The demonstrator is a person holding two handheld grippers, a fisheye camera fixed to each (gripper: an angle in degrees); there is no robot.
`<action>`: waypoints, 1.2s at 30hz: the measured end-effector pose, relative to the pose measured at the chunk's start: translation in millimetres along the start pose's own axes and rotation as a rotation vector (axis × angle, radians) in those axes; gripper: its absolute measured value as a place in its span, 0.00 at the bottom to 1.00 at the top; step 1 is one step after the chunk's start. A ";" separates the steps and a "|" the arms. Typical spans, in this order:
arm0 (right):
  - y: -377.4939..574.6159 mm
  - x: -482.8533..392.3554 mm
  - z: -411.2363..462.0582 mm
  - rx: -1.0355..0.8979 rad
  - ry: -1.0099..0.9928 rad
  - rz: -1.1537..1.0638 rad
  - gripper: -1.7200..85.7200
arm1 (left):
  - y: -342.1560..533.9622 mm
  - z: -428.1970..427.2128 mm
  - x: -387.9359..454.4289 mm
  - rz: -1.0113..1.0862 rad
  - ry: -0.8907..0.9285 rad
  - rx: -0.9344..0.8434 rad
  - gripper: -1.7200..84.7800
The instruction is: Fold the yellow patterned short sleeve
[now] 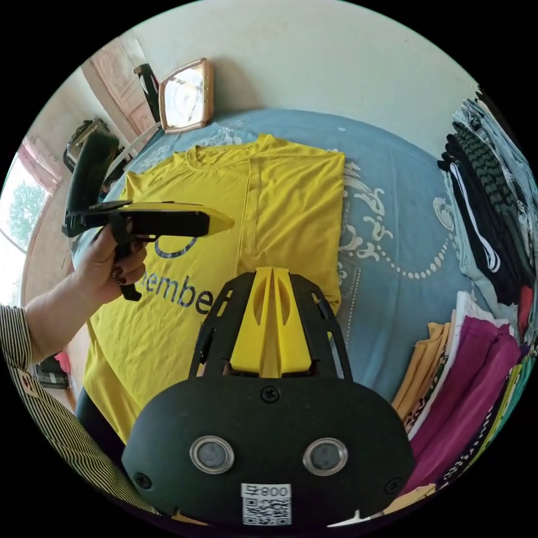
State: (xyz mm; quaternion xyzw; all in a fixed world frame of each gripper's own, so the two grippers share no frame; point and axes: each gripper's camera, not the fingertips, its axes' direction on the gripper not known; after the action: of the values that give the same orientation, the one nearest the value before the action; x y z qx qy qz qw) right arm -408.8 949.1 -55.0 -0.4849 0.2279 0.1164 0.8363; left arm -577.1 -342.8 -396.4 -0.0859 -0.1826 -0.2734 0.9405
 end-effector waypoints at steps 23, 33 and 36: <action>-70.4 -178.5 63.6 -0.042 -0.083 -0.212 0.02 | 326.9 -363.5 -166.2 -1.001 -0.383 0.572 0.10; -133.1 -282.1 121.1 -0.036 -0.252 -0.355 0.03 | 375.4 -397.3 -132.5 -0.813 -0.393 0.717 0.04; -163.4 -331.7 145.5 -0.044 -0.298 -0.430 0.03 | 400.3 -394.5 -127.4 -0.843 -0.418 0.708 0.04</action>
State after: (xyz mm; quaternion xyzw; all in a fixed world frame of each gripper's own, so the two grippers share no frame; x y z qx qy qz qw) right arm -590.1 1001.5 294.7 -0.5177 -0.0086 0.0110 0.8555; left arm -341.6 -49.8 -833.2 0.2612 -0.4627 -0.5233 0.6662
